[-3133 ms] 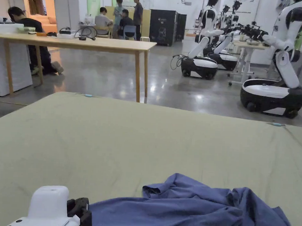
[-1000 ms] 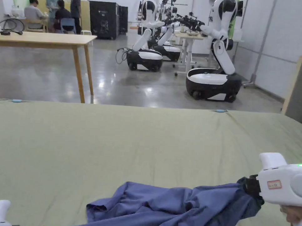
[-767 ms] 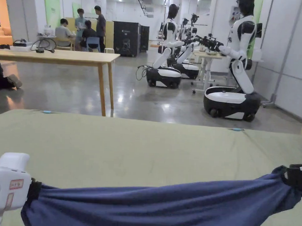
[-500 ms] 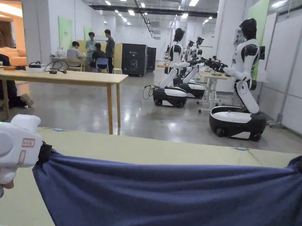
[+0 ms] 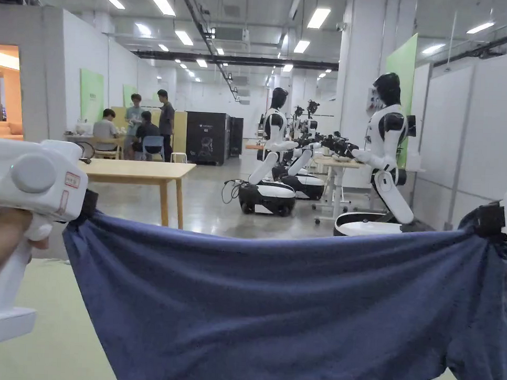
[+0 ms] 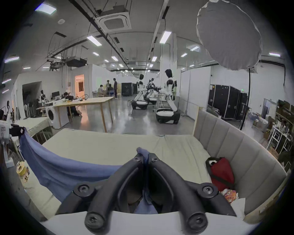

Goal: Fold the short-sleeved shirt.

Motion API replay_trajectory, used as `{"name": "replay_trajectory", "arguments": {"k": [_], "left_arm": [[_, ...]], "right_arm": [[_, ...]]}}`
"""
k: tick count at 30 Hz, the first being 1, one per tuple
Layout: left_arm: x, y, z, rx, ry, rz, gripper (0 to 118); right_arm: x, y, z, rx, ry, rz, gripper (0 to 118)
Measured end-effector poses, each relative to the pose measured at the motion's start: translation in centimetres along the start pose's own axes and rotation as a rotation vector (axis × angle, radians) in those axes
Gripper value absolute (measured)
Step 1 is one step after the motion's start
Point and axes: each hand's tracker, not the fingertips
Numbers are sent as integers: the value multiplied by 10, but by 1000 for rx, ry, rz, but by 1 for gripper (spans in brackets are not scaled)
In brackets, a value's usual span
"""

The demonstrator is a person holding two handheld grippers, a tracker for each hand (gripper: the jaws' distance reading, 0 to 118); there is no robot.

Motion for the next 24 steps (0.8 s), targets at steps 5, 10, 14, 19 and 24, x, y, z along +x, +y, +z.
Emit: {"name": "replay_trajectory", "arguments": {"k": [5, 10, 14, 19, 24], "left_arm": [[10, 36, -36, 12, 31, -29, 1], [14, 61, -89, 24, 74, 4, 0], [20, 63, -128, 36, 88, 23, 0], [29, 34, -178, 3, 121, 30, 0], [38, -37, -220, -160, 97, -20, 0]], "right_arm": [[-3, 37, -41, 10, -39, 26, 6], [-4, 60, -95, 11, -61, 0, 6], [-15, 61, -141, 10, -73, -1, 6], [-22, 26, -197, -44, -68, -20, 6], [-27, -52, -232, -179, -77, 12, 6]]}}
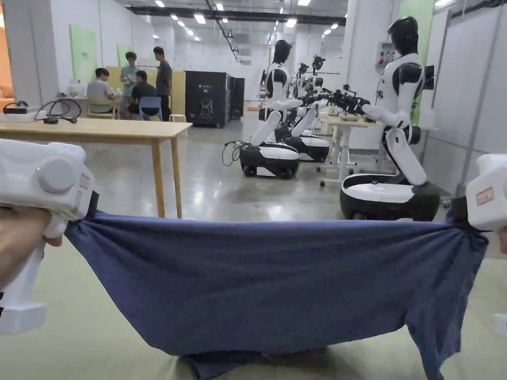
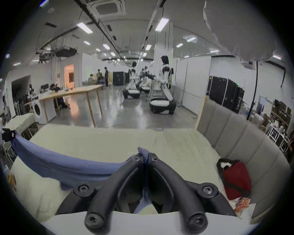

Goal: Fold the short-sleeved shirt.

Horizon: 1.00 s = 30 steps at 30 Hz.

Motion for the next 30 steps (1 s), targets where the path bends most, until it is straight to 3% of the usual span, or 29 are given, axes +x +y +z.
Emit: {"name": "replay_trajectory", "arguments": {"k": [3, 6, 7, 9, 12, 13, 24, 30], "left_arm": [[10, -54, -19, -100, -47, -22, 0], [15, -111, -21, -164, -55, -61, 0], [14, -125, -19, -178, -60, -66, 0], [8, -155, -5, -189, -73, -58, 0], [-8, -188, 15, -196, -109, -36, 0], [-12, -198, 26, -201, -108, -37, 0], [-50, -294, 146, -183, -188, 27, 0], [-67, -338, 184, -208, -224, 64, 0]], "right_arm": [[-8, -55, -10, -52, -49, 14, 6], [-9, -117, -1, -110, -7, -25, 6], [-9, -132, 3, -144, -8, 14, 6], [-7, -161, 22, -152, -17, 34, 6], [2, -193, 58, -141, -1, 14, 6], [5, -203, 75, -125, 27, -27, 6], [31, -306, 216, -149, 64, -62, 6], [43, -350, 260, -161, 61, -91, 6]]}}
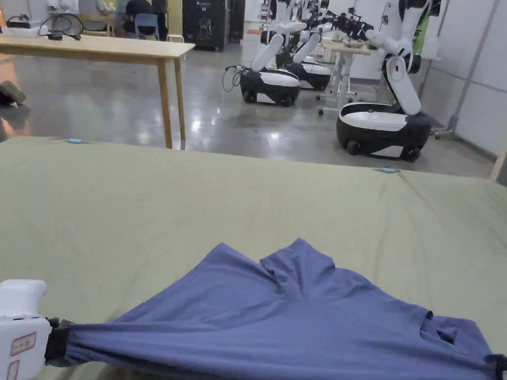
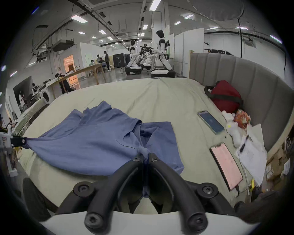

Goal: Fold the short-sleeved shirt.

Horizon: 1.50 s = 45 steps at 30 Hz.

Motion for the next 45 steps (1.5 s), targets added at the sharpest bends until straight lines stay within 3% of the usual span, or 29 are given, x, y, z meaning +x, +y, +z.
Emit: {"name": "replay_trajectory", "arguments": {"k": [3, 6, 9, 10, 11, 12, 13, 14, 15, 17, 18, 19, 20, 21, 22, 23, 26, 29, 35, 39, 40, 42, 45], "left_arm": [[6, -17, 1, -20, 6, 2, 0], [3, -26, -15, -51, 7, 28, 0], [0, -32, -18, -57, 4, 38, 2], [-1, -34, -17, -54, -5, 44, 2], [-2, -35, -16, -49, -22, 50, 9], [-3, -36, -14, -48, -24, 48, 38], [-3, -37, -14, -48, -22, 45, 82], [-2, -40, -12, -51, -20, 43, 115], [-1, -38, -2, 39, -14, 26, 115], [2, -43, 10, 5, -2, 38, 114], [5, -44, 21, 37, 9, 38, 110], [9, -47, 32, 71, 31, 28, 104], [12, -50, 40, 100, 56, 18, 92], [16, -55, 49, 126, 75, 10, 56], [19, -59, 57, 164, 94, 7, 8], [20, -64, 60, 162, 87, 16, 0], [17, -72, 66, 149, 74, 50, 0], [11, -79, 65, 118, 85, 61, 0], [-7, -74, 49, 60, 48, 79, 0], [-13, -55, 27, 18, 22, 59, 33], [-14, -50, 16, -10, 30, 44, 33], [-17, -43, -8, -71, 24, 39, 115], [-16, -29, -31, -91, 31, 35, 112]], "right_arm": [[5, -13, -2, -20, 16, -43, 6], [1, -21, -10, -38, -2, -23, 7], [1, -24, -13, -39, 10, -29, 21], [-3, -24, -12, -28, -5, -21, 21], [-4, -23, -11, -34, -20, -17, 50], [-5, -21, -12, -44, -15, -24, 103], [-7, -21, -2, -20, -15, -31, 118], [-13, -19, 1, 13, -18, -29, 116], [-15, -17, 3, 11, -36, -11, 115], [-31, -18, 17, 76, -49, 70, 114], [-42, -20, 25, 113, -58, 101, 105], [-56, -20, 35, 145, -67, 134, 89], [-67, -24, 43, 183, -91, 132, 60], [-78, -30, 49, 219, -90, 121, 14], [-89, -36, 54, 242, -78, 118, 1], [-101, -38, 58, 259, -49, 105, 1], [-126, -49, 61, 253, -1, 99, 1], [-143, -59, 58, 245, 26, 144, 1], [-162, -68, 55, 211, 88, 158, 1], [-166, -67, 52, 193, 103, 146, 1], [-168, -67, 50, 188, 104, 145, 1], [-170, -69, 46, 176, 100, 143, 1], [-167, -72, 38, 148, 102, 137, 1]]}}
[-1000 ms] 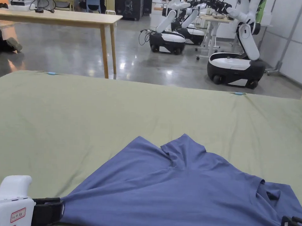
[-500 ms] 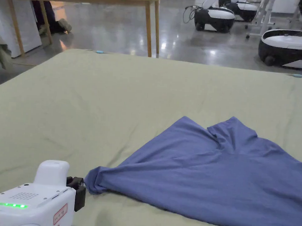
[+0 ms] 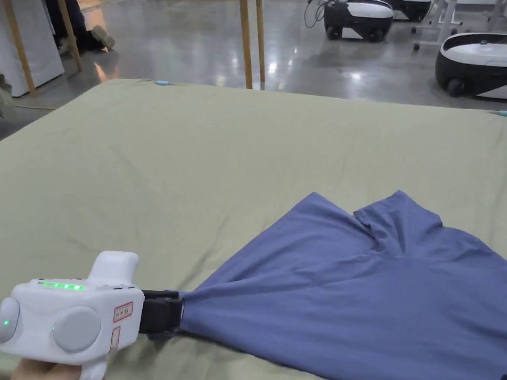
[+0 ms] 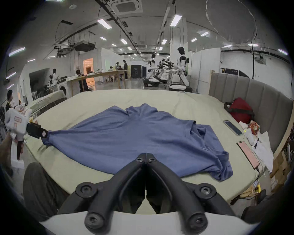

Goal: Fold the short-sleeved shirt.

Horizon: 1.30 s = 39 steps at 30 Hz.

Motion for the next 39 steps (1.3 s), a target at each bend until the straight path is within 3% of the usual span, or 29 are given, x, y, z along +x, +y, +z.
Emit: {"name": "replay_trajectory", "arguments": {"k": [2, 3, 4, 5, 6, 9, 15, 21, 26, 27, 28, 29, 30, 33, 39], "left_arm": [[0, 7, -12, -23, -21, -17, 108], [1, 8, -13, -31, -33, -14, 93], [3, 9, -13, -52, -75, -46, 63], [3, 8, -12, -49, -143, -46, 20], [4, 5, -12, -63, -181, -12, 0], [10, -2, -9, -44, -129, -59, 0], [7, -8, 3, -12, -143, 12, 0], [14, -10, 10, -9, -148, 26, 0], [8, -9, 3, -11, -131, 49, 0], [7, -9, 3, -12, -136, 53, 0], [7, -9, 3, -13, -136, 52, 0], [8, -8, 2, -25, -132, 52, 0], [9, -7, 1, -29, -130, 47, 0], [9, -2, -1, -39, -116, 23, 0], [4, 8, -3, -47, -110, 7, 0]], "right_arm": [[1, -4, -5, -21, 4, -3, 1], [1, -6, -7, -31, -1, -5, 1], [2, -8, -9, -43, -2, -7, 1], [4, -9, -12, -53, 0, -14, 1], [8, -12, -16, -61, 0, -23, 1], [17, -12, -23, -81, 5, -43, 1], [37, 19, -54, -80, 17, -25, 1], [77, 94, -148, -107, -24, 58, 1], [109, 154, -245, -189, -25, 78, 3], [112, 162, -260, -235, -26, 97, 23], [115, 170, -279, -292, -20, 105, 59], [119, 173, -297, -370, 3, 105, 104], [121, 174, -305, -368, -19, 100, 118], [123, 176, -341, -454, -36, 169, 112], [115, 167, -380, -550, 14, 162, 97]]}}
